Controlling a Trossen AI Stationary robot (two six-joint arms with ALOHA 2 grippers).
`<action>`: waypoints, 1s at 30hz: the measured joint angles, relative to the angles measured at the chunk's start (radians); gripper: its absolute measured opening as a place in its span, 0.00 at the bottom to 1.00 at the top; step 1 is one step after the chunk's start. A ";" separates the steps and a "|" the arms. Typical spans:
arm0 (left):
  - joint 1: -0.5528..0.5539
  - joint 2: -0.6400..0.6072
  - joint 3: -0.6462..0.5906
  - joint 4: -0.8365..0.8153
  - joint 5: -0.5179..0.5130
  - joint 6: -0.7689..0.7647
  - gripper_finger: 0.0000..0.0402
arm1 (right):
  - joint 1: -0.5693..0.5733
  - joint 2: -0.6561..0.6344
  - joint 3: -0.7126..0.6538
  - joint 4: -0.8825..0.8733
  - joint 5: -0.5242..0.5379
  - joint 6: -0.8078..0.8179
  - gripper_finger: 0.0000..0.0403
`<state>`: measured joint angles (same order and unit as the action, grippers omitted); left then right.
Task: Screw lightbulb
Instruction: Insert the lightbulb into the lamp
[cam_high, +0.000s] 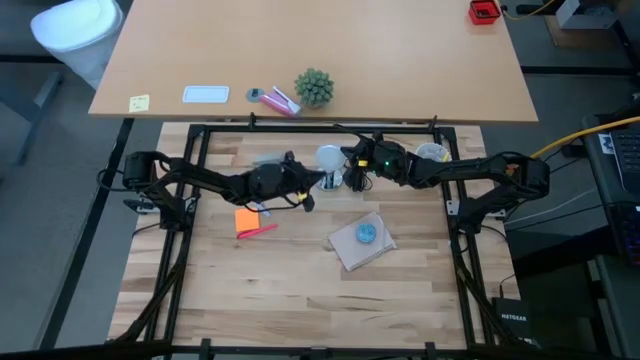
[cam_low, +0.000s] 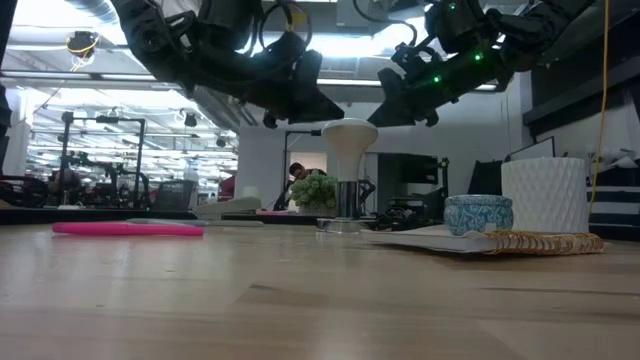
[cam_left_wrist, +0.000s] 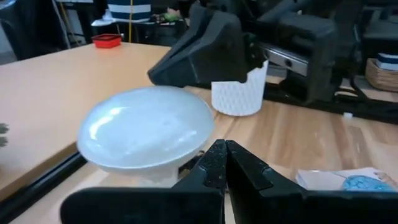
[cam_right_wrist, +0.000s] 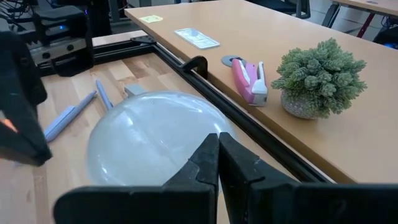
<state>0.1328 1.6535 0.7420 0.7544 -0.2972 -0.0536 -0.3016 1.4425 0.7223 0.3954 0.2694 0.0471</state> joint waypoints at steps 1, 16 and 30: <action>0.002 0.000 0.000 0.001 -0.006 0.000 0.00 | 0.000 0.000 0.000 0.000 -0.002 0.000 0.03; 0.056 -0.002 0.000 -0.007 -0.038 -0.028 0.00 | -0.001 0.000 -0.001 -0.004 -0.056 0.040 0.03; 0.072 -0.002 0.000 -0.014 -0.178 -0.026 0.00 | 0.003 0.001 0.000 0.005 -0.246 0.109 0.03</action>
<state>0.2043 1.6520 0.7422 0.7406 -0.4750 -0.0800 -0.2989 1.4437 0.7219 0.4005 0.0237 0.1558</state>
